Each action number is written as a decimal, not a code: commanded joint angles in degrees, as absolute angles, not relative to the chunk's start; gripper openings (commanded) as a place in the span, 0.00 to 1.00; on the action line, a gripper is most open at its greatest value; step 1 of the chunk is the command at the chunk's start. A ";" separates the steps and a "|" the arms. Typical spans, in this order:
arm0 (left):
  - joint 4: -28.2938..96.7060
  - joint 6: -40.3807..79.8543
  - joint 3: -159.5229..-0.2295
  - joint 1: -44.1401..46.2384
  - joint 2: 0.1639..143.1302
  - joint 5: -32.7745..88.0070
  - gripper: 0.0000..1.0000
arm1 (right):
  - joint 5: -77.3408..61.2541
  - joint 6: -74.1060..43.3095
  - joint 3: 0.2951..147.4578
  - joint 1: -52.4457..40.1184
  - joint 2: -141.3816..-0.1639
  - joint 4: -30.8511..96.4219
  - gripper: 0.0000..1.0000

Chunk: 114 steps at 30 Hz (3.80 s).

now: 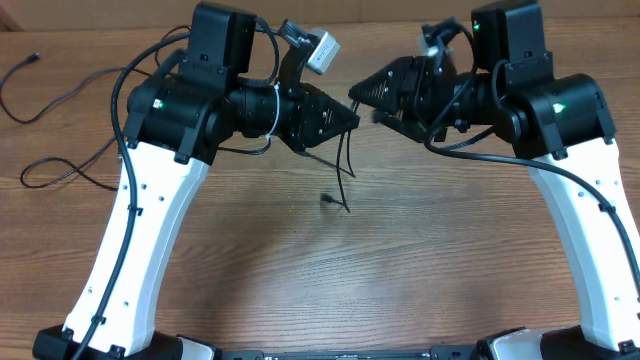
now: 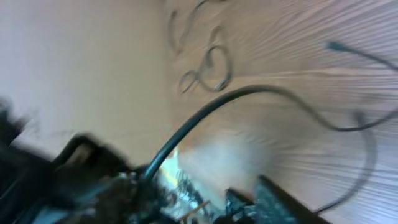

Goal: Untangle cables

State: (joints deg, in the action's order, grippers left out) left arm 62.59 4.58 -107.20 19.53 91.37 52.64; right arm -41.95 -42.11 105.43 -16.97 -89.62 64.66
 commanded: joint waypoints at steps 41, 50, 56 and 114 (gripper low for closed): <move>95.81 46.39 -108.05 -9.87 74.94 -9.54 0.09 | -10.28 -35.48 106.85 -11.38 -89.76 72.97 1.00; 96.64 50.39 -107.96 -18.98 78.52 -9.52 0.04 | -10.28 -35.48 106.85 -11.38 -89.76 73.54 1.00; 96.64 46.78 -107.94 -21.06 82.98 -7.73 0.04 | -10.28 -35.48 106.85 -11.38 -89.76 73.43 1.00; 59.92 60.45 -107.57 -3.11 126.28 -5.93 0.62 | -10.09 -35.53 106.85 -11.40 -89.76 70.22 1.00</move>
State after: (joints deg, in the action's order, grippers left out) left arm 59.57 59.48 -107.50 -3.36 126.04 -3.44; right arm -10.92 -35.97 105.43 -11.55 -89.65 70.65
